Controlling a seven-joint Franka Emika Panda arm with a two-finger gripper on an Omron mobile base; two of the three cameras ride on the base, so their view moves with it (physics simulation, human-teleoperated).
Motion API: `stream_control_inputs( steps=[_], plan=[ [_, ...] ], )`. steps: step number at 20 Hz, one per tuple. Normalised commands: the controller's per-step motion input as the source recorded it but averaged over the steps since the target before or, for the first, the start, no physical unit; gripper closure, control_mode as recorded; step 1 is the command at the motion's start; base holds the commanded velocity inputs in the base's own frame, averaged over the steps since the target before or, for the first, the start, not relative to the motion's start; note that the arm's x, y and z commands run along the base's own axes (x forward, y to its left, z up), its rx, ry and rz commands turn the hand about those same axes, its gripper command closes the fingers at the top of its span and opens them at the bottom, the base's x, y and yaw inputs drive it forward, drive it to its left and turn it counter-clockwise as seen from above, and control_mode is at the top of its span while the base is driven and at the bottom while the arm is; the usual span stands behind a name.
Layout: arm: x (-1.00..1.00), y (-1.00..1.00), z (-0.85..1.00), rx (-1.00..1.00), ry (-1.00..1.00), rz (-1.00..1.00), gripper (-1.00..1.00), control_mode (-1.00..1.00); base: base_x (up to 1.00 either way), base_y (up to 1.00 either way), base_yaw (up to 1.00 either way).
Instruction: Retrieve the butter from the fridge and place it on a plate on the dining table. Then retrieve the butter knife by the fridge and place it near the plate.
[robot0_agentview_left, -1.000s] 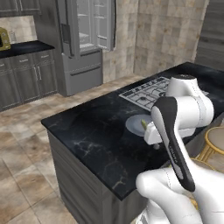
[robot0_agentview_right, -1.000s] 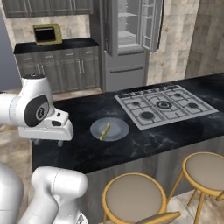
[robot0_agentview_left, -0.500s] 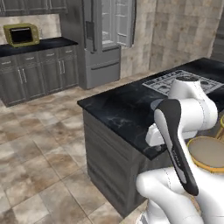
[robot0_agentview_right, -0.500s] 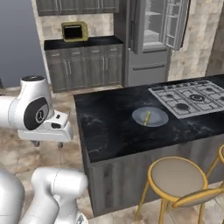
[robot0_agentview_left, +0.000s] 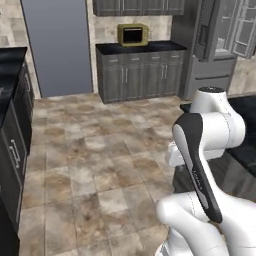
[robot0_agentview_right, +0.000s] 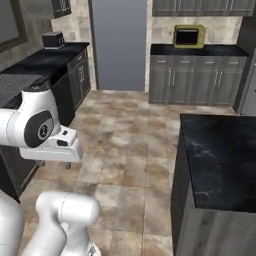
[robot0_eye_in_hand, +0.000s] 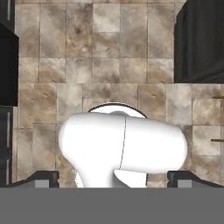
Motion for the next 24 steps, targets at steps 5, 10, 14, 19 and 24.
stream_control_inputs(
  steps=[5,10,14,19,24],
  plan=[
    [0.00,0.00,0.00,0.00,0.00,0.00,-1.00,1.00,0.83,0.35,0.06],
    [0.00,0.00,0.00,0.00,0.00,0.00,-1.00,1.00,1.00,-0.09,-0.01],
    [0.00,0.00,0.00,0.00,0.00,0.00,-1.00,1.00,1.00,0.03,-0.07],
    [0.00,0.00,0.00,0.00,0.00,0.00,-1.00,1.00,1.00,0.04,-0.04],
    [0.00,0.00,0.00,0.00,0.00,0.00,-1.00,1.00,1.00,0.05,0.00]
  ],
)
